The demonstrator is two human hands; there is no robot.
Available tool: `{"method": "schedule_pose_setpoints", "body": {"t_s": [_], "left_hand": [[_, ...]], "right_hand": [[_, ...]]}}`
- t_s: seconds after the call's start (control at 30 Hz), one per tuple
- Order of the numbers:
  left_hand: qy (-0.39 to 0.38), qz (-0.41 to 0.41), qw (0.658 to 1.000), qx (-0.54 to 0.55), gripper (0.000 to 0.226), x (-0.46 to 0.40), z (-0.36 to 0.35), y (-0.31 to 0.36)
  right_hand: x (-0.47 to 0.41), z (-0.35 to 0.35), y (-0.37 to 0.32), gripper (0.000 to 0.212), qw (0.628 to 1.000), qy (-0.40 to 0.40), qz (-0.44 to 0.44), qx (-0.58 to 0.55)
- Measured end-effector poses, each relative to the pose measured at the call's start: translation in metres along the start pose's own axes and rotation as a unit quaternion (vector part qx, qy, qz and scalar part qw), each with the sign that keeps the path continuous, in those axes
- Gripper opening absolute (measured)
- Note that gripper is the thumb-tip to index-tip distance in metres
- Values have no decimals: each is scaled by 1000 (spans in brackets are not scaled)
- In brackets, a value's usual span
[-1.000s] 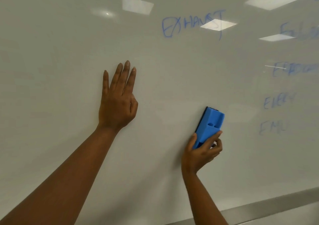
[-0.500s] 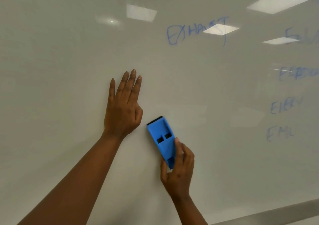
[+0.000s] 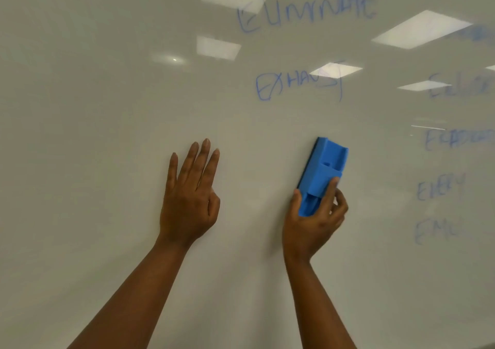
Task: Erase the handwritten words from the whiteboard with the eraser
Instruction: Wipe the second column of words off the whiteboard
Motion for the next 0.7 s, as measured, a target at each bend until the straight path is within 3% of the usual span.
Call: {"method": "schedule_pose_setpoints", "body": {"t_s": [0.2, 0.47, 0.7], "left_hand": [[43, 29, 998, 22, 56, -14, 13, 2], [76, 17, 997, 29, 66, -105, 18, 6], [39, 24, 999, -10, 64, -161, -2, -13]], "right_hand": [[23, -9, -22, 71, 990, -94, 103, -27], [12, -6, -20, 72, 989, -101, 92, -51], [-58, -8, -25, 68, 996, 5, 68, -59]]}}
Point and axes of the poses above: each hand's wrist, its own x-axis away from the middle knuckle, its own z-axis out of the back of the hand, y = z × x, the point moved 5 cm from there along -x, towards the middle knuckle, and after that the axes turned 10 degrees about y, right-handed, at the moved point
